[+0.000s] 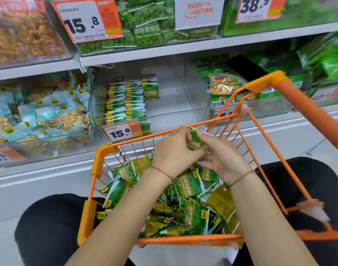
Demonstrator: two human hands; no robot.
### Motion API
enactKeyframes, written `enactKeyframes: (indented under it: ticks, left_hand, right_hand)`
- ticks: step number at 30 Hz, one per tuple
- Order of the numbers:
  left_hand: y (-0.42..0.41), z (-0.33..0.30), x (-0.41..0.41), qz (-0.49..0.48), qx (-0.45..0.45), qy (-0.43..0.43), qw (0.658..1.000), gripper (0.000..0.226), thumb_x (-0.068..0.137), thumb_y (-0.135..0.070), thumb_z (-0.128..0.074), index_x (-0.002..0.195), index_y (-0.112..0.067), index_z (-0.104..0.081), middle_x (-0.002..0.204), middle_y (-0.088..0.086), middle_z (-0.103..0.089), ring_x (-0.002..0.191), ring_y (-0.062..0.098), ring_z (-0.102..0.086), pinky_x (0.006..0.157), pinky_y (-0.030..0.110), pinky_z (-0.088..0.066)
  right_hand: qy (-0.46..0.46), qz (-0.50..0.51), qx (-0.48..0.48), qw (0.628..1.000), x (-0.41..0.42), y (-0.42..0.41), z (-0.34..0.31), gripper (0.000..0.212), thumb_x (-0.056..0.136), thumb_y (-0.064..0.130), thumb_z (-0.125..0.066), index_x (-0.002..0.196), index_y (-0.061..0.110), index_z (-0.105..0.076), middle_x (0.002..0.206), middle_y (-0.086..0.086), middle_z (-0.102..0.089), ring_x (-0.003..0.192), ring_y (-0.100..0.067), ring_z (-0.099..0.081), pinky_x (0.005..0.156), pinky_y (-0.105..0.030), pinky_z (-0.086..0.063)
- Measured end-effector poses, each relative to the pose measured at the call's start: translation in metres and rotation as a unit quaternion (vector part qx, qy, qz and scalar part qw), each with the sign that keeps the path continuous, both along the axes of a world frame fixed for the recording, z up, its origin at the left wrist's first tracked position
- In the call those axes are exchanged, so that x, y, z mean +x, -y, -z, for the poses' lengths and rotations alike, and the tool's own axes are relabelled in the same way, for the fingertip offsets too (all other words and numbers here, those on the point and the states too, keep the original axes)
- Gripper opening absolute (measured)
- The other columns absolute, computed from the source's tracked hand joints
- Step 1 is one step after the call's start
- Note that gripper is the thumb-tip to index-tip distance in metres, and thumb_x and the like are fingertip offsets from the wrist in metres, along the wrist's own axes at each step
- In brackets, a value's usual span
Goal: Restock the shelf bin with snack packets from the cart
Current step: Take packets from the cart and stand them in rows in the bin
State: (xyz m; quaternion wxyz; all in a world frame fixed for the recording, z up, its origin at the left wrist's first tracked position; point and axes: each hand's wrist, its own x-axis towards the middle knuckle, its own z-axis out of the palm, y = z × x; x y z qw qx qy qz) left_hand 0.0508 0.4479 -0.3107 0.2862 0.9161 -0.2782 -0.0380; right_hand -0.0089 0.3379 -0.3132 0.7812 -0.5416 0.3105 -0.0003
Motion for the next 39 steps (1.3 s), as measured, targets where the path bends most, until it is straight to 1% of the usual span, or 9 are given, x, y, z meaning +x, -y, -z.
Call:
enactKeyframes:
  ticks: [4,9,13,17,21,25,30,34,39]
  left_hand:
    - [-0.008,-0.003,0.007,0.042,-0.126,-0.178,0.975,0.028,0.081,-0.046,-0.067,0.097,-0.031,-0.050,0.105,-0.015,-0.059,0.087,0.008,-0.058,0.075,0.028,-0.045]
    - [-0.018,0.011,-0.016,0.164,0.169,-0.188,0.953,0.051,0.085,-0.065,-0.048,0.096,-0.018,-0.066,0.091,0.003,-0.070,0.076,0.016,-0.063,0.074,0.033,-0.053]
    - [-0.005,0.023,-0.045,0.178,0.221,-0.197,0.938,0.072,0.073,-0.080,-0.049,0.088,-0.011,-0.065,0.076,0.003,-0.061,0.075,0.022,-0.061,0.060,0.034,-0.043]
    - [0.004,0.022,-0.056,0.196,0.212,-0.215,0.933,0.064,0.073,-0.070,-0.062,0.085,-0.008,-0.060,0.078,0.011,-0.050,0.070,0.023,-0.050,0.057,0.034,-0.038]
    - [0.011,0.027,-0.058,0.190,0.182,-0.280,0.923,0.078,0.075,-0.056,-0.071,0.130,-0.004,-0.051,0.134,0.011,-0.053,0.120,0.025,-0.051,0.094,0.033,-0.044]
    - [-0.002,0.022,-0.031,0.145,0.065,-0.345,0.925,0.023,0.076,-0.037,-0.077,0.082,-0.017,-0.069,0.077,-0.003,-0.066,0.075,0.015,-0.061,0.063,0.022,-0.045]
    - [-0.042,0.015,0.007,0.069,0.011,-0.349,0.935,0.061,0.065,-0.050,-0.081,0.114,-0.017,-0.067,0.122,-0.005,-0.063,0.114,0.018,-0.058,0.105,0.037,-0.042]
    - [-0.066,0.008,0.015,-0.036,-0.139,-0.101,0.984,0.043,0.072,-0.036,-0.080,0.108,-0.017,-0.067,0.116,-0.014,-0.062,0.110,0.008,-0.057,0.100,0.026,-0.042]
    - [-0.078,0.010,0.012,0.066,-0.191,0.298,0.933,0.031,0.060,0.011,-0.062,0.087,-0.004,-0.067,0.104,0.002,-0.067,0.107,0.019,-0.057,0.102,0.017,-0.038]
  right_hand:
    - [0.030,0.153,0.027,0.987,0.000,0.005,0.000,0.006,0.094,0.012,-0.055,0.100,0.013,-0.056,0.075,0.001,-0.062,0.061,-0.007,-0.061,0.052,-0.022,-0.049]
    - [0.050,0.267,0.037,0.962,0.000,0.010,-0.002,0.044,0.087,0.016,-0.064,0.128,0.005,-0.052,0.113,-0.008,-0.060,0.101,-0.022,-0.057,0.091,-0.041,-0.048]
    - [0.057,0.278,0.038,0.958,-0.001,0.012,-0.001,0.045,0.086,0.015,-0.065,0.128,0.008,-0.052,0.120,-0.004,-0.059,0.110,-0.017,-0.054,0.101,-0.045,-0.044]
    - [0.071,0.286,0.056,0.954,-0.002,0.014,-0.002,0.039,0.087,0.014,-0.063,0.124,0.006,-0.054,0.096,0.004,-0.060,0.087,-0.008,-0.055,0.094,-0.040,-0.046]
    - [0.064,0.295,0.053,0.952,-0.002,0.014,-0.005,0.040,0.086,0.013,-0.063,0.124,0.006,-0.054,0.099,0.002,-0.057,0.092,-0.012,-0.053,0.084,-0.036,-0.048]
    - [0.062,0.293,0.054,0.953,-0.002,0.012,-0.007,0.047,0.085,0.013,-0.063,0.129,0.005,-0.050,0.119,-0.003,-0.057,0.112,-0.018,-0.052,0.096,-0.041,-0.044]
    - [0.059,0.273,0.055,0.959,-0.003,0.012,-0.008,0.046,0.084,0.012,-0.064,0.128,0.006,-0.050,0.120,-0.007,-0.060,0.108,-0.018,-0.057,0.093,-0.042,-0.049]
    - [0.051,0.203,0.064,0.976,-0.004,0.007,-0.010,0.007,0.087,0.007,-0.057,0.093,0.010,-0.060,0.087,-0.005,-0.065,0.070,-0.011,-0.065,0.073,-0.034,-0.052]
    - [0.037,0.111,0.047,0.992,-0.005,-0.003,-0.017,0.005,0.091,0.007,-0.055,0.094,0.010,-0.057,0.080,-0.006,-0.066,0.070,-0.014,-0.061,0.084,-0.038,-0.051]
